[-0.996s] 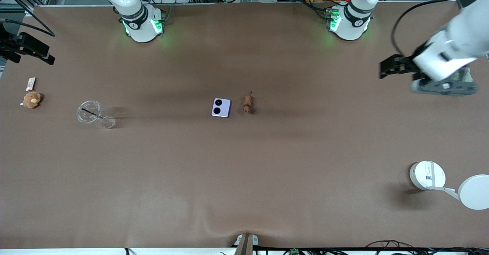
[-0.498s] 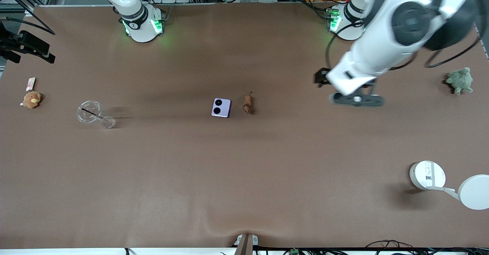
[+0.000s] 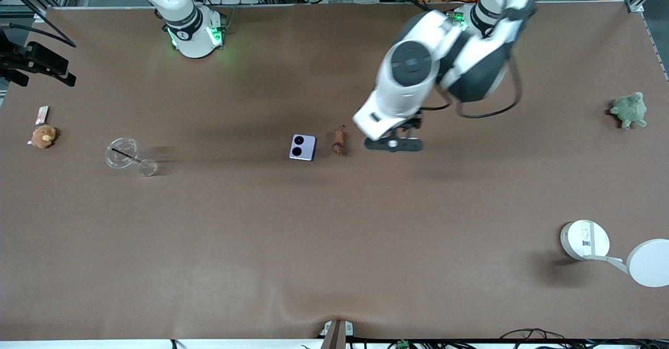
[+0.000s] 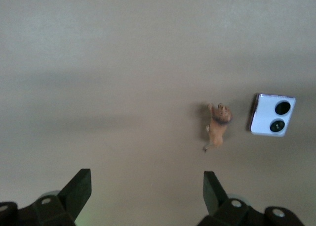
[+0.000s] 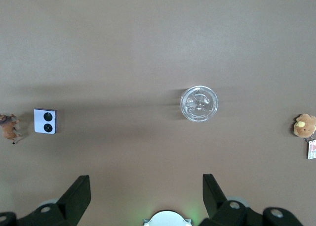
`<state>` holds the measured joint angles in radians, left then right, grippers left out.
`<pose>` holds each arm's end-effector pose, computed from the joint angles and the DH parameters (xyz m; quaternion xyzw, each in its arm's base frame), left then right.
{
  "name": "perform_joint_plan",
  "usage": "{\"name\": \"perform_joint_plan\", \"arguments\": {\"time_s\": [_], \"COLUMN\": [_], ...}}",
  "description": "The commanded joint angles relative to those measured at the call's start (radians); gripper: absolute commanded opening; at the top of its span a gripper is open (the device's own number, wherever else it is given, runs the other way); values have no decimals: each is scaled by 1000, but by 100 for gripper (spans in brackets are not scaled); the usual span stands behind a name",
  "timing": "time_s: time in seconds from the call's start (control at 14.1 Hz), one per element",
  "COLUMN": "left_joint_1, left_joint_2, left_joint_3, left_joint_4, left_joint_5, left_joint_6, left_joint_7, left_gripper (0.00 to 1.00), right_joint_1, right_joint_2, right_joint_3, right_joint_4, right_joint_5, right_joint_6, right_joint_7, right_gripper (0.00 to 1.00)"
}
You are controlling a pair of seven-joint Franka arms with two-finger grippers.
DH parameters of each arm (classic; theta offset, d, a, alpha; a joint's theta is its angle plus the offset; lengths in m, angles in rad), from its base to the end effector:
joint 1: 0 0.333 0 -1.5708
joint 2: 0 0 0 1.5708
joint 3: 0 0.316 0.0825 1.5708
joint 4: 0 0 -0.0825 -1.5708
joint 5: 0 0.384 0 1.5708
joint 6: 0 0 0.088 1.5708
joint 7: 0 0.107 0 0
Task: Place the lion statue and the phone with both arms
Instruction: 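Move the left gripper over the brown lion figurine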
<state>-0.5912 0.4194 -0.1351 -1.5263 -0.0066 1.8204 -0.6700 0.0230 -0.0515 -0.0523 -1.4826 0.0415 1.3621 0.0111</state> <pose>0.5048 -0.4333 0.4092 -0.9974 0.0230 0.0664 0.0154 0.5152 -0.0109 0.6753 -0.9990 0.0165 0.0343 0.0221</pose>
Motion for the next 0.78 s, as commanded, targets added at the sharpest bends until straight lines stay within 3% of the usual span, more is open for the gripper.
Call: {"name": "perform_joint_plan", "arguments": {"time_s": [0.0,0.36,0.71], "left_joint_1": [-83,-153,-191], "left_joint_2": [97,234,326], "left_joint_3": [9,12,14], "left_joint_4": [32,72,81], "left_joint_5": [85,96,97], "left_joint_6": [65,129,273], "left_joint_7": [-132,-217,-289], "left_gripper": [100,100,100], "right_joint_1": [3,3,-5], "right_joint_2": [10,13,15], "right_joint_3": [-6,-6,-8], "right_joint_4": [19,19,19], "right_joint_5": [-3,-3,-2], "right_joint_6": [-15,-18,-18], "right_joint_7": [-10,-10,-6], "right_gripper": [100,100,100]}}
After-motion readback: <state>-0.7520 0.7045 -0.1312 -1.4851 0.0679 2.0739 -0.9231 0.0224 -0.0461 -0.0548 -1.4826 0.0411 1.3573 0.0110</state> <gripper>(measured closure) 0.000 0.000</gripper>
